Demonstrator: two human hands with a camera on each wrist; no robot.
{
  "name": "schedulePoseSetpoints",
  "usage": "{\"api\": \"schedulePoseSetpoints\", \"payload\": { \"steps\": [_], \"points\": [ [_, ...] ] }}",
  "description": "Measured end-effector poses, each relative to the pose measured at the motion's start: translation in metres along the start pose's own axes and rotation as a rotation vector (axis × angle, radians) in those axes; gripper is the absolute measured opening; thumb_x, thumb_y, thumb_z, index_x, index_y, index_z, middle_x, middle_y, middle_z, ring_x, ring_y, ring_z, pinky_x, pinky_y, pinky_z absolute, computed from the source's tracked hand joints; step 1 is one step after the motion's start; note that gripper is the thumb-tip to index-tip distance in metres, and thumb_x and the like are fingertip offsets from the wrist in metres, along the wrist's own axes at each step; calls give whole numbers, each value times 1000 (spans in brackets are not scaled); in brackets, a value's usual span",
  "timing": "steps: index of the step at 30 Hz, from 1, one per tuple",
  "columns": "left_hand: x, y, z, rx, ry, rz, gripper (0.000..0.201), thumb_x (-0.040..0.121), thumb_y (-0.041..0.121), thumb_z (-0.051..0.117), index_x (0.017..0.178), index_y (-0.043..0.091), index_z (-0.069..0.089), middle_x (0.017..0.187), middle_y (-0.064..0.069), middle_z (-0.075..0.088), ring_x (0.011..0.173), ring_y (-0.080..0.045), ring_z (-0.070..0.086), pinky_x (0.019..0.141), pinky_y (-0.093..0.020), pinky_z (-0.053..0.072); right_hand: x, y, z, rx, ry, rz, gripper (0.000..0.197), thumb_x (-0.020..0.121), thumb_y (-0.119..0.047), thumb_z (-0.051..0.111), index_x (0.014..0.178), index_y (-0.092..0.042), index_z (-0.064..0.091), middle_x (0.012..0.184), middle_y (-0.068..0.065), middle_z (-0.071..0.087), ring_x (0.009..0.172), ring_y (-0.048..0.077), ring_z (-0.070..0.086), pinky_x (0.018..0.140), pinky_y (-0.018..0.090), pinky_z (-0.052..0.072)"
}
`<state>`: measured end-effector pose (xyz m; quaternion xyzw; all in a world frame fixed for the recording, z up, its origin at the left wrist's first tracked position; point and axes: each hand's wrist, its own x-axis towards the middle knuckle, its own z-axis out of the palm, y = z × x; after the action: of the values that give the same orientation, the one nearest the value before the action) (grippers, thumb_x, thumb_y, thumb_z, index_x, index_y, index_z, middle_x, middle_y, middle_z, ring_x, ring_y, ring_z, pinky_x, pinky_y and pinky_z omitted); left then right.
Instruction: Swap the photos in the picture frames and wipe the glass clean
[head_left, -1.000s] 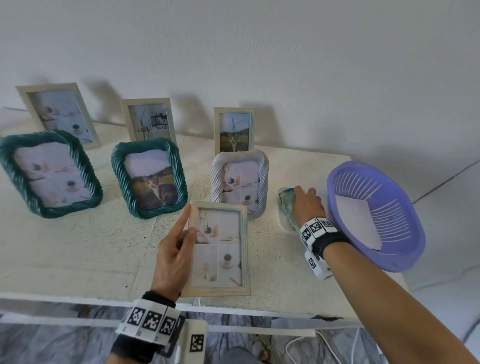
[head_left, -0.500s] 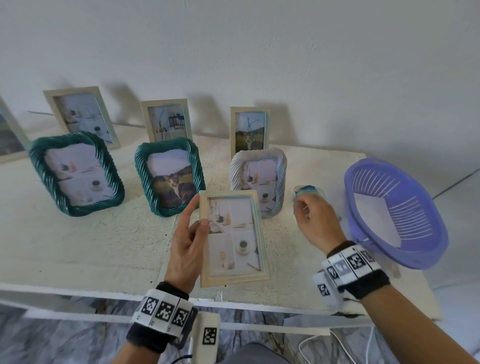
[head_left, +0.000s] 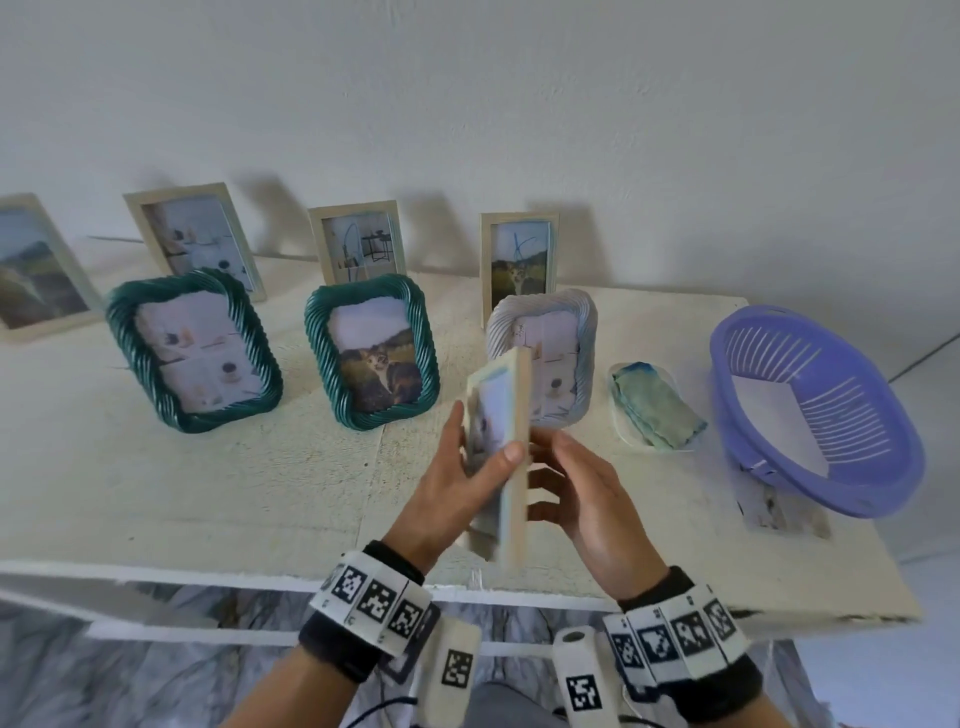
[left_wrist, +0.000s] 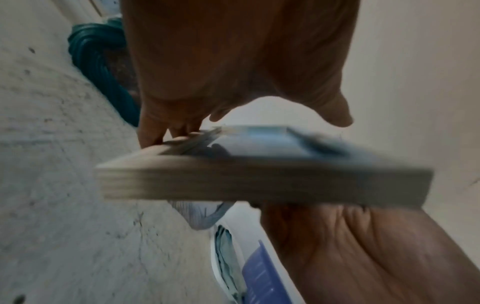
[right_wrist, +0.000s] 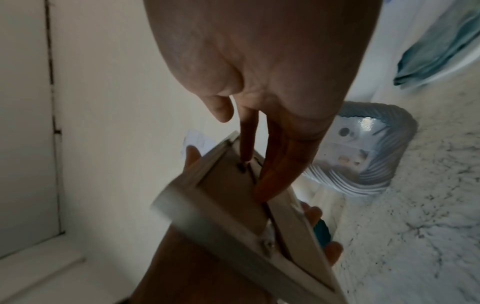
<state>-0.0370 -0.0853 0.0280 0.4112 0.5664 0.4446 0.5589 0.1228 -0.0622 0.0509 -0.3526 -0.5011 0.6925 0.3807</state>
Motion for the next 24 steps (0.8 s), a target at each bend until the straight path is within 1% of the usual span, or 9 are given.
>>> {"api": "schedulePoseSetpoints", "payload": {
  "steps": [3, 5, 7, 12, 17, 19, 21, 23, 24],
  "points": [
    [0, -4, 5, -191, -47, -55, 112, 67, 81, 62, 156, 39, 8, 149, 1, 46, 130, -19, 52, 108, -52, 41, -1, 8, 6, -331, 4, -177, 26, 99, -20, 56, 124, -22, 61, 106, 1, 67, 92, 24, 67, 73, 39, 59],
    [-2, -3, 4, -342, -78, -95, 108, 72, 76, 68, 156, 29, 18, 146, -12, 49, 132, -31, 52, 110, -57, 38, -1, 11, 8, -450, 18, -230, 33, 94, -20, 64, 125, -28, 57, 100, -3, 61, 87, 21, 65, 71, 35, 59],
    [-7, 1, 3, -394, -103, -90, 107, 70, 75, 68, 153, 19, 29, 145, -15, 51, 133, -30, 51, 111, -52, 39, -1, 12, 5, -571, 47, -249, 37, 90, -26, 68, 125, -31, 55, 96, -7, 59, 82, 17, 63, 68, 30, 57],
    [-1, 3, 6, -315, -13, -37, 109, 57, 81, 72, 149, 42, 28, 134, -9, 57, 118, -28, 60, 99, -62, 47, -1, 1, -13, -1083, 140, -501, 27, 86, -47, 59, 103, -27, 65, 79, -18, 51, 64, 4, 50, 55, 16, 43],
    [6, 8, 22, -202, 31, 16, 105, 60, 80, 64, 149, 53, 16, 129, 6, 62, 116, -17, 63, 97, -53, 51, -2, -14, -29, -1538, 307, -508, 20, 92, -41, 52, 90, -28, 67, 47, -7, 50, 38, 10, 42, 40, 22, 26],
    [9, 11, 31, -159, 42, 20, 108, 60, 76, 65, 150, 52, 11, 132, 1, 61, 117, -15, 62, 97, -49, 51, -1, -14, -32, -1414, 342, -495, 21, 95, -37, 52, 98, -27, 70, 48, -7, 54, 36, 8, 43, 39, 20, 28],
    [9, 13, 40, -92, 62, 42, 117, 52, 82, 69, 148, 55, 9, 137, -2, 56, 119, -14, 60, 98, -46, 51, 0, -19, -36, -1077, 312, -420, 20, 99, -31, 53, 104, -25, 72, 64, -10, 67, 48, 6, 57, 45, 25, 46],
    [7, 12, 44, -30, 105, 62, 125, 46, 92, 64, 150, 54, 6, 144, 2, 49, 123, -12, 56, 104, -47, 46, 1, -28, -40, -706, 225, -217, 26, 101, -33, 48, 100, -25, 73, 78, -8, 74, 60, 10, 67, 56, 34, 56],
    [6, 10, 44, -29, 136, 73, 126, 46, 95, 60, 151, 52, 6, 146, 3, 46, 126, -13, 54, 107, -49, 44, 0, -32, -41, -546, 188, -125, 30, 102, -36, 45, 96, -25, 73, 80, -7, 74, 62, 13, 68, 54, 35, 55]
  ]
}}
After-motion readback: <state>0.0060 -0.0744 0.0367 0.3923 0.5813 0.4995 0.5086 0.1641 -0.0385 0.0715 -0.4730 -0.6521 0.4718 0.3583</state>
